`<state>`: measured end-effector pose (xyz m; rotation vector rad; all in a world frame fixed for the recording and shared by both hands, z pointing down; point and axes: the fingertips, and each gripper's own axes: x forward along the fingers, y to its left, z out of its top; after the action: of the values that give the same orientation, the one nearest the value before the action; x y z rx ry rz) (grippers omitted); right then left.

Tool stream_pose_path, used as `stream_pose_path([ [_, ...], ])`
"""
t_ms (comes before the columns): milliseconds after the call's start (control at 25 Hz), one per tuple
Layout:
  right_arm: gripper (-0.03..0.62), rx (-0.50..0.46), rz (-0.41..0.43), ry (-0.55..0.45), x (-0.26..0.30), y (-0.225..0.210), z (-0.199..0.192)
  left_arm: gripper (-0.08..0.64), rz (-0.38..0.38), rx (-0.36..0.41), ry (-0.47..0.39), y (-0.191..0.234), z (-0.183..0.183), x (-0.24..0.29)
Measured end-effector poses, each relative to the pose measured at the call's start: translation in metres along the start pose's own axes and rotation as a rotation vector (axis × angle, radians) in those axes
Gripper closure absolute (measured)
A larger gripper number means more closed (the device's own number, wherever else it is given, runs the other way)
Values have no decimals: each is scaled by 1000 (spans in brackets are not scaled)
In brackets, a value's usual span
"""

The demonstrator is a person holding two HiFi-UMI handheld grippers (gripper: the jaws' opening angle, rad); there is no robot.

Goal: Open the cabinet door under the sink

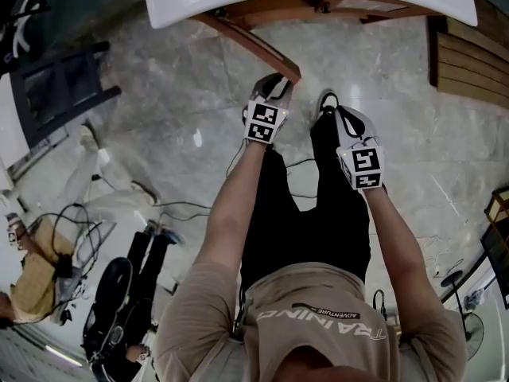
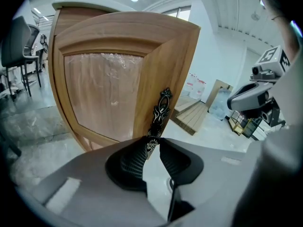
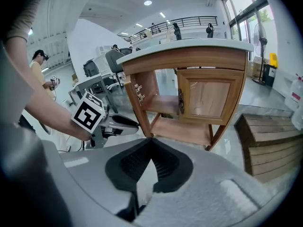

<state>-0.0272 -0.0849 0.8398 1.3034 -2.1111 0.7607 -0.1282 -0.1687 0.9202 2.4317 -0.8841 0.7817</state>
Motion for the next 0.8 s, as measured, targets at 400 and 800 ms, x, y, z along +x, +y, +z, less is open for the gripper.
stream_pose_path([
  [400,591,82,-88,-47,2,55,-16,468,-121,51,32,11,-50,-50],
  [800,591,98,-128,-10,-7,102,-38,483,-109,100,71,43,-79,-92],
])
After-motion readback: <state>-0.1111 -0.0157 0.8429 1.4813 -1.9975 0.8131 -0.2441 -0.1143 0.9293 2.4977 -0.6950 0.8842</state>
